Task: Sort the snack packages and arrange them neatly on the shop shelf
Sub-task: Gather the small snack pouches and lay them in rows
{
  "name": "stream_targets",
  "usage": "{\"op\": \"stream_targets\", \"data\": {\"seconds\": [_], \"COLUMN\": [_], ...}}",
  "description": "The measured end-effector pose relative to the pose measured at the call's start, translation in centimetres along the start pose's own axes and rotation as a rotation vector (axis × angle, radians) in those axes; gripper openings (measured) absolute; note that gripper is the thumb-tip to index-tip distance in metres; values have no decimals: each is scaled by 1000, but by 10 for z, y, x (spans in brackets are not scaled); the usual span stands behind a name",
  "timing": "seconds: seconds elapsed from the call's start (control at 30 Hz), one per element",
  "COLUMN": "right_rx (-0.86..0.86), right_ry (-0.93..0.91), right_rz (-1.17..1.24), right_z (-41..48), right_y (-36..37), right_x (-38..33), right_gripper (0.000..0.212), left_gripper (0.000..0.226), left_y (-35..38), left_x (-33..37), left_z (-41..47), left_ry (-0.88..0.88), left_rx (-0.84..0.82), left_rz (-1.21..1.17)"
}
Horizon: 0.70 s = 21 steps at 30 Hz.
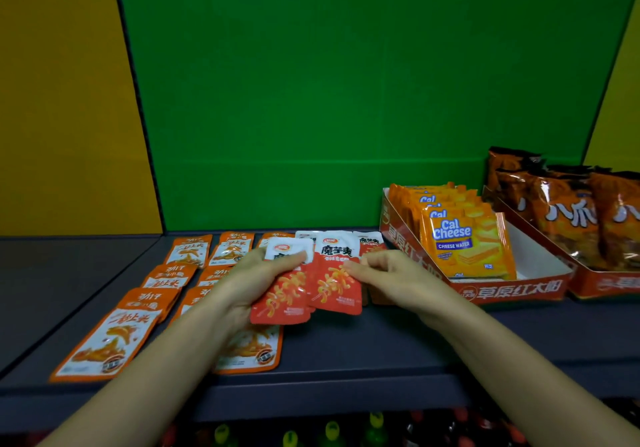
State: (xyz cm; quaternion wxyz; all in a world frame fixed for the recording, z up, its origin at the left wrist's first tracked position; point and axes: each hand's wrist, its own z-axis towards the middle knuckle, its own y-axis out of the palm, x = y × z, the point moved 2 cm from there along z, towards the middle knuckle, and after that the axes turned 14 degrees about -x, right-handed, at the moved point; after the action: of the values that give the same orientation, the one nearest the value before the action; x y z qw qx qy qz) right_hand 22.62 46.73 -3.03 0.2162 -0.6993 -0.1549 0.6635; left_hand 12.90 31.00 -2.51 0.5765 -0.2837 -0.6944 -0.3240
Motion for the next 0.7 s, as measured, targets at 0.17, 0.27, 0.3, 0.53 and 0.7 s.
{"op": "stream_targets", "data": {"seconds": [0.17, 0.27, 0.3, 0.53, 0.7], "right_rx": [-25, -30, -31, 3, 158], "right_ry": [25, 14, 14, 115, 99], "right_rz": [-99, -180, -210, -451, -510], "right_z": [-6, -3, -1, 2, -7], "right_y": [19, 32, 34, 42, 37], "right_x": [18, 16, 15, 7, 0], "right_gripper": [38, 45, 46, 47, 46], "left_gripper": [8, 10, 11, 11, 13], "left_y": [-35, -42, -42, -38, -21], "left_x": [10, 10, 9, 7, 6], "left_z": [-2, -2, -3, -4, -7], "left_ry": [40, -23, -49, -95, -83], "left_rx": [140, 135, 133, 102, 8], "left_rz": [-39, -27, -21, 35, 67]}}
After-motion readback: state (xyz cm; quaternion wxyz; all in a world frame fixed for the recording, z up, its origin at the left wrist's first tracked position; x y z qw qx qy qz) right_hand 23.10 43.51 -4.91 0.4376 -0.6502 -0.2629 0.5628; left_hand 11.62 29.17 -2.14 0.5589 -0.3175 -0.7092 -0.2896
